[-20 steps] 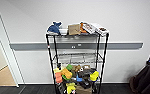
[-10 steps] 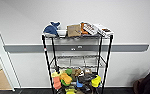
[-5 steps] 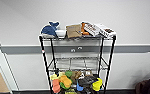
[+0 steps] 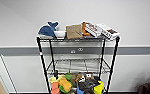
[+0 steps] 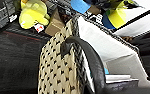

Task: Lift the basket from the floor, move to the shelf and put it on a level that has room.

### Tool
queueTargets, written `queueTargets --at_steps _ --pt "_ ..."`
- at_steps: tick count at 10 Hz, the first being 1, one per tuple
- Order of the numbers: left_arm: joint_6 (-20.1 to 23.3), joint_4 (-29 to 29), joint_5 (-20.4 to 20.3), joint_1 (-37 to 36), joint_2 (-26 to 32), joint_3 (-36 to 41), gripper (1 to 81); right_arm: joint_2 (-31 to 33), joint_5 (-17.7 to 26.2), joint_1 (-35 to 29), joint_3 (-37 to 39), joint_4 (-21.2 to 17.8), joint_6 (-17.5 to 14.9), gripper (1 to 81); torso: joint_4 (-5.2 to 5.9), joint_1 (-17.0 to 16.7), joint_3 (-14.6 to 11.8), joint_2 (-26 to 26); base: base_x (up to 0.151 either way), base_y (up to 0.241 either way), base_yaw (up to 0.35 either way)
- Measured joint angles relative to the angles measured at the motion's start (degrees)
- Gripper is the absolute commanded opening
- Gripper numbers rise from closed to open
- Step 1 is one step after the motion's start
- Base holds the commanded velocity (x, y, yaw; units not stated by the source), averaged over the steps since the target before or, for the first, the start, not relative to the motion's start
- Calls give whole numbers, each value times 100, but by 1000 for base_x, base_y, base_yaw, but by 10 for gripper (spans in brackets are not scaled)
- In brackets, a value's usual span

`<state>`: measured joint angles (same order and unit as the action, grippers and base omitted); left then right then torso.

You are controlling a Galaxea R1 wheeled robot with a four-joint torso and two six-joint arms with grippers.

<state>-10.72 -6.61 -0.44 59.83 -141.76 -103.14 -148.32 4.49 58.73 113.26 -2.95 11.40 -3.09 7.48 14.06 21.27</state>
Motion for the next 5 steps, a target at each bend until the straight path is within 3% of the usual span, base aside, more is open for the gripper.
queueTargets --at_steps 5 --pt "2 2 -50 87 -16 -2 10 -2 5 30 0 0 0 10 0 -2 0 0 125 0 0"
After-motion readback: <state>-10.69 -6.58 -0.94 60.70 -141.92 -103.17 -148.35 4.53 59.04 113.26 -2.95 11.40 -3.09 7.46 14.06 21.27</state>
